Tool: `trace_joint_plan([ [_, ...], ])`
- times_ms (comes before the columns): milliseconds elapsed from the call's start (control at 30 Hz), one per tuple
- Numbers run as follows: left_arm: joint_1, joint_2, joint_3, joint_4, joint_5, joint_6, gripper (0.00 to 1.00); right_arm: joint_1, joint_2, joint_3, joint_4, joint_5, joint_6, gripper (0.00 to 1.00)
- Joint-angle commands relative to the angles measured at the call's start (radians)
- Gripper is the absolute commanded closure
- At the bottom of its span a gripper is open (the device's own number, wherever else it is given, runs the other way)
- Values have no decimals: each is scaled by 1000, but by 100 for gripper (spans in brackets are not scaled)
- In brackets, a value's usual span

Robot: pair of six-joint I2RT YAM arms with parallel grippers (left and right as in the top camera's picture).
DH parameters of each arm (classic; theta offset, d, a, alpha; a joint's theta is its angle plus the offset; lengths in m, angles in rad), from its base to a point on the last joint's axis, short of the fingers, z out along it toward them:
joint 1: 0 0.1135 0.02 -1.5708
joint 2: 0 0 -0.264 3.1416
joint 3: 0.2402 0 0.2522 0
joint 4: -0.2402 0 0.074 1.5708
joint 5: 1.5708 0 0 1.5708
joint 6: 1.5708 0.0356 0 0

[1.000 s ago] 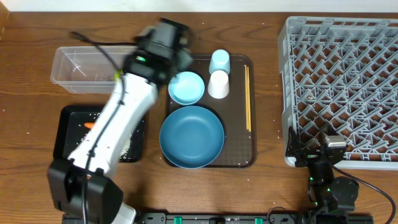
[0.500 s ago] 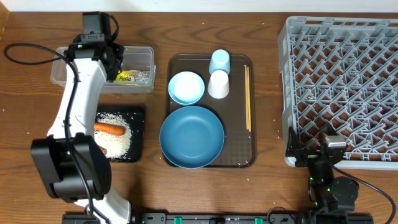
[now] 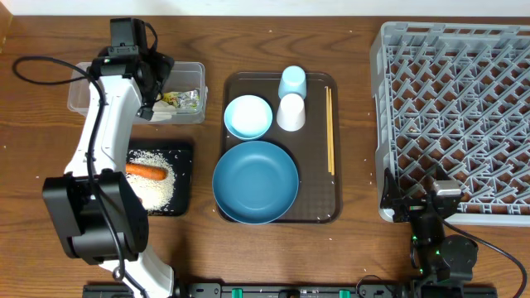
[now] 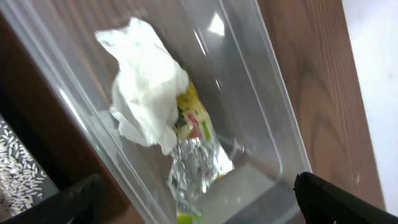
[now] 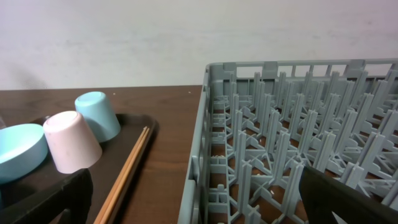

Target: Sort waste into correct bins and load items into the dishwasher rack

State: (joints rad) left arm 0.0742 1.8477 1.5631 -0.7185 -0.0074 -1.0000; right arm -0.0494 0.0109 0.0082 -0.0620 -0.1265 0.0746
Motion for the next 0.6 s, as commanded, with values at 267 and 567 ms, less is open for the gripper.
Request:
trace_joint_plan([
  [267,-282,-216,-2,48,98,407,2,-18,-5,-3,-2,2,-2,1],
  [567,-572,-114,-2,160,-68,666,2,-19,-5,-3,-2,2,-2,1],
])
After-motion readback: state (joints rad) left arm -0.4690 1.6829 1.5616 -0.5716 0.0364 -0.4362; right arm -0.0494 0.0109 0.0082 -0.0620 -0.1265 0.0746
